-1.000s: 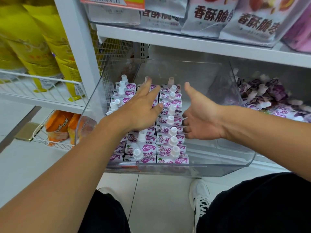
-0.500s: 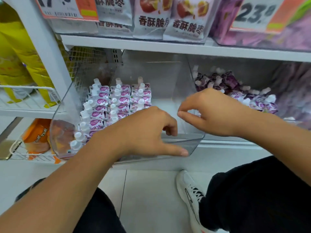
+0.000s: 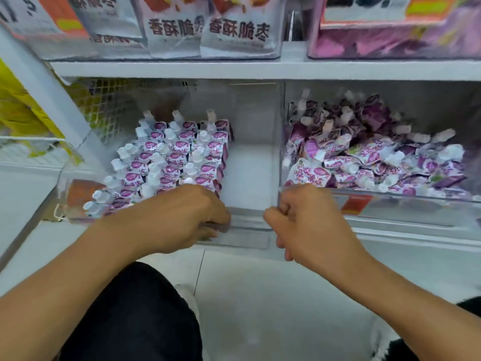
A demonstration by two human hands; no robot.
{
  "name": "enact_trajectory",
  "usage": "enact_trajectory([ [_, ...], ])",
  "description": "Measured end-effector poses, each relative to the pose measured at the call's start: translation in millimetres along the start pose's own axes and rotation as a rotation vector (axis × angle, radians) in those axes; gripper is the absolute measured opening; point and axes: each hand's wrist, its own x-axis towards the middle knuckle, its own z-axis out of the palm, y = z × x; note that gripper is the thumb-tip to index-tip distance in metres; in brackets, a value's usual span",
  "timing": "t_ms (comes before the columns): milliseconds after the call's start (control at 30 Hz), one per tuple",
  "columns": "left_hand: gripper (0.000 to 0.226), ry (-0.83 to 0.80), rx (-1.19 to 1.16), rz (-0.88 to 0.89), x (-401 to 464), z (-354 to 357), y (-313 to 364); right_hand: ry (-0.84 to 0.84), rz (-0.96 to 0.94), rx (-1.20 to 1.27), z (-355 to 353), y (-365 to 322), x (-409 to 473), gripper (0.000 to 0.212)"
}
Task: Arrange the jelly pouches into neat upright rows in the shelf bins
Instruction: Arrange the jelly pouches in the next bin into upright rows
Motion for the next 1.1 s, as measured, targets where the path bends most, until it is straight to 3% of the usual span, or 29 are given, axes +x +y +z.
enact_trajectory([
  [167, 0.003, 0.046, -0.002, -0.103, -13, -1, 0, -0.045, -0.132, -0.116, 5, -11, -1, 0.040],
  [267, 0.023, 0.035, 0.021, -0.224, -13, -9, 27, -0.235, -0.172, -0.166, -29, 0, -11, 0.041],
  [367, 0.039, 0.366, -0.032, -0.157, 24, -27, 82, -0.042, -0.183, -0.591, -90, 37, -10, 0.042],
  [433, 0.044, 0.431, 0.112, -0.143, 70, -28, 116, 0.041, -0.064, -0.818, -122, 66, -8, 0.046],
  [500, 0.046, 0.332, 0.284, -0.252, 116, -16, 132, 0.017, 0.037, -0.860, -134, 92, -7, 0.036],
  [633, 0.015, 0.171, 0.317, -0.337, 158, 13, 126, 0.012, 0.029, -0.915, -134, 122, -3, 0.009],
  [900, 0.032, 0.152, 0.339, -0.208, 153, -10, 143, 0.004, -0.111, -0.922, -172, 122, -19, 0.019],
  [1100, 0.024, 0.060, 0.331, -0.075, 112, 12, 168, -0.085, -0.210, -0.905, -159, 120, -75, 0.016],
])
